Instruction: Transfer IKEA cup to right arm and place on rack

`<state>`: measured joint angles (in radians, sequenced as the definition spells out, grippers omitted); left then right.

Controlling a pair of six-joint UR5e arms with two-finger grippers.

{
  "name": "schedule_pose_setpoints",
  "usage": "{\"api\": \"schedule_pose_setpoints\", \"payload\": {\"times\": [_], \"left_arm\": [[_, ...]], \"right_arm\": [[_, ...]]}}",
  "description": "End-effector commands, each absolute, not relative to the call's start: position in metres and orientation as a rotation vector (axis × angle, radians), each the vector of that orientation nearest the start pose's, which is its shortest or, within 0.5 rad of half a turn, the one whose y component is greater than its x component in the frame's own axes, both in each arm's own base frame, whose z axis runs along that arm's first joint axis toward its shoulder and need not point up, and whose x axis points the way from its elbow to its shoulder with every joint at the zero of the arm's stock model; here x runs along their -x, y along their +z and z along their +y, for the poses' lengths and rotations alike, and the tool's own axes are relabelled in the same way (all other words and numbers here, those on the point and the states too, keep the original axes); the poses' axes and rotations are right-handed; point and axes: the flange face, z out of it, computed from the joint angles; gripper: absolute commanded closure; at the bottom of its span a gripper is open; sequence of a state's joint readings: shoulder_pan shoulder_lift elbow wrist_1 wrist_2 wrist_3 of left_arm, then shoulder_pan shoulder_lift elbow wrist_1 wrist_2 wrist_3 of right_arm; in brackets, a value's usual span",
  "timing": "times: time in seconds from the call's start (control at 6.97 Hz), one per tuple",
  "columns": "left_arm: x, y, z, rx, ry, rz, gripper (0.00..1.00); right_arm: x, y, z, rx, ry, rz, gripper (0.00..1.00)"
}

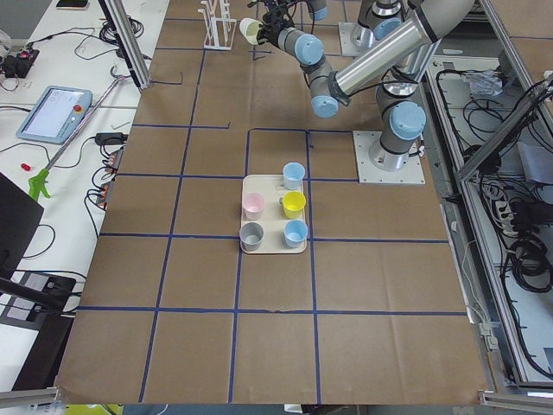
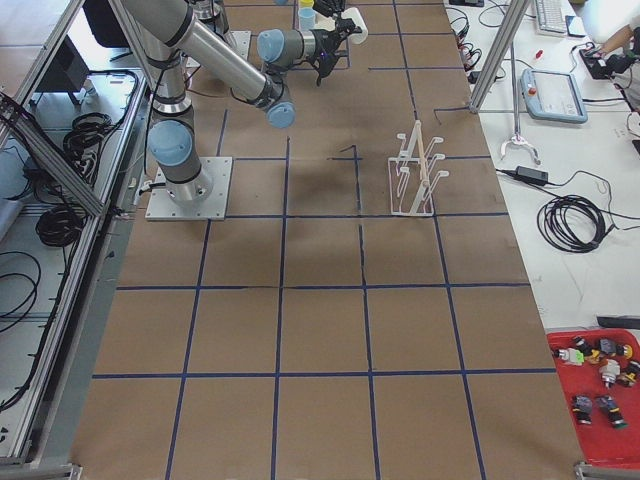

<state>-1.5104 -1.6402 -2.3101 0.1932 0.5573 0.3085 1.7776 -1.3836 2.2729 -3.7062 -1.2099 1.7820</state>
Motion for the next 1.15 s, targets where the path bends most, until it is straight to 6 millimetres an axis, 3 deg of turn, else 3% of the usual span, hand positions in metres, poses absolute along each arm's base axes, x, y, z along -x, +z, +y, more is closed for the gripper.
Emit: {"api": "schedule_pose_setpoints", "payload": {"times": [0.0,0.43,1.0], "left_arm": [[0.194,0.353,-0.412,0.822,1.224,-1.923,0.97],[0.194,0.353,-0.412,0.822,1.224,-1.923,0.97],[0.193,0.352,-0.413,0.820,1.223,-1.925,0.97]], "right_arm": [[-0.265,0.343,-0.407,-1.161,-0.427,1.518,0.00],[-0.276,0.336,-0.406,-1.171,-0.395,1.534,0.01],[-0.294,0.341,-0.420,-1.173,-0.410,1.546,0.01]]}}
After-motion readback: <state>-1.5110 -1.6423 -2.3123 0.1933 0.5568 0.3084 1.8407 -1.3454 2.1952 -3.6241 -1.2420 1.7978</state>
